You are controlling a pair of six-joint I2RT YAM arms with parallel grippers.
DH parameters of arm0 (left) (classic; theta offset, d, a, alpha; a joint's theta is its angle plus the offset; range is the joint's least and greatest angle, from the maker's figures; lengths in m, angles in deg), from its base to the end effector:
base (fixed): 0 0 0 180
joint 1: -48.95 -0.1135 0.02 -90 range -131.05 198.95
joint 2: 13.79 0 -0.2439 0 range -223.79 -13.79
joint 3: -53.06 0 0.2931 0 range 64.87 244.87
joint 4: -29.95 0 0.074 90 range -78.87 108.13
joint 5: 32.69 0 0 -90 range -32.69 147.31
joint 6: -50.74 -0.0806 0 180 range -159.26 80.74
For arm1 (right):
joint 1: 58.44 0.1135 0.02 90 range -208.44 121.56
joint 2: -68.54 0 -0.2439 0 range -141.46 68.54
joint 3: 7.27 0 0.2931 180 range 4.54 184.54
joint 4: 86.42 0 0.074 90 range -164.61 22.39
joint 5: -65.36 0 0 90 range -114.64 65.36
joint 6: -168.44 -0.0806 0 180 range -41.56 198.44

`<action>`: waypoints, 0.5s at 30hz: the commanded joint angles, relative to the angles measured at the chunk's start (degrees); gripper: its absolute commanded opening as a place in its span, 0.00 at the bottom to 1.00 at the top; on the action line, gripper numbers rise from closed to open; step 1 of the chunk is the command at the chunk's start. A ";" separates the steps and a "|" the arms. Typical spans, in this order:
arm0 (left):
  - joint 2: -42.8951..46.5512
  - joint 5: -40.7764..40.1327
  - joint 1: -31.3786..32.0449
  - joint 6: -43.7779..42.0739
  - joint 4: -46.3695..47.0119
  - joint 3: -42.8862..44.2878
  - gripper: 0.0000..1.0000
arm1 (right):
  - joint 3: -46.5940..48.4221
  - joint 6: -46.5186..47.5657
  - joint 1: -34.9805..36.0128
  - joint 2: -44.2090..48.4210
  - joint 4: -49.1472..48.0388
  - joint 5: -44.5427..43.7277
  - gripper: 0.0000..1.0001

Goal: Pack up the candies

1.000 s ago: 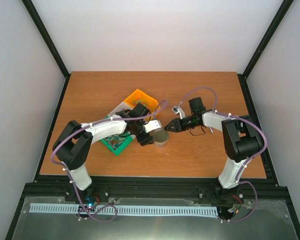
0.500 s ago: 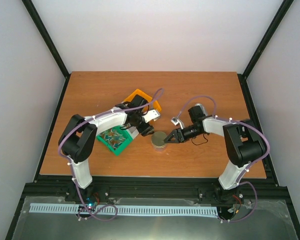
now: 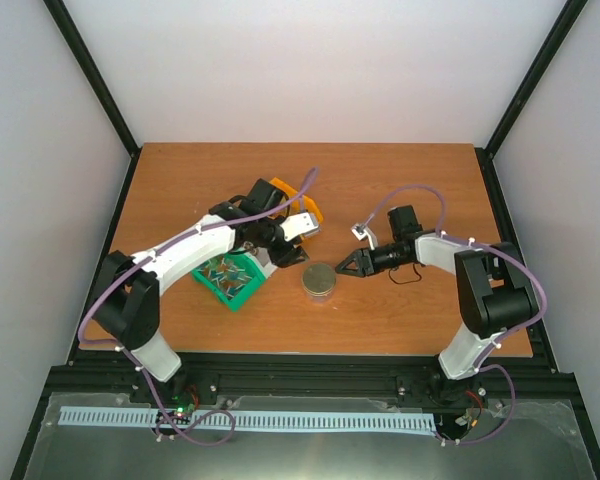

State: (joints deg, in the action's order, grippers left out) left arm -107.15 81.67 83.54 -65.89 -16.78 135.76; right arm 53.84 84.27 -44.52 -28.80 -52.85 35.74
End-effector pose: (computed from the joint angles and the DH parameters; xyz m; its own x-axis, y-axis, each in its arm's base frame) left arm 0.3119 -0.2555 0.1786 -0.3061 0.7071 -0.6375 0.9367 0.3432 -0.0690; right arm 0.3004 0.1467 0.0753 -0.8645 -0.2660 -0.4264 -0.5007 0.3825 0.7766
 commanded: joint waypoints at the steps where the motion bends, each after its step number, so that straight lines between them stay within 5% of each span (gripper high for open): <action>1: -3.11 2.07 0.90 -4.31 -5.26 2.00 0.55 | -0.12 -5.74 0.70 1.93 -10.21 -0.61 0.45; 15: 1.85 -1.17 0.83 -10.40 -10.66 -9.26 0.52 | -1.30 -2.12 4.42 0.63 -0.52 0.27 0.21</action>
State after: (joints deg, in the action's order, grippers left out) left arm -107.32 80.86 84.20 -72.54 -23.69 129.21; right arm 53.88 79.70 -40.39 -31.09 -58.27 34.91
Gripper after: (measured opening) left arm 0.524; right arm 0.228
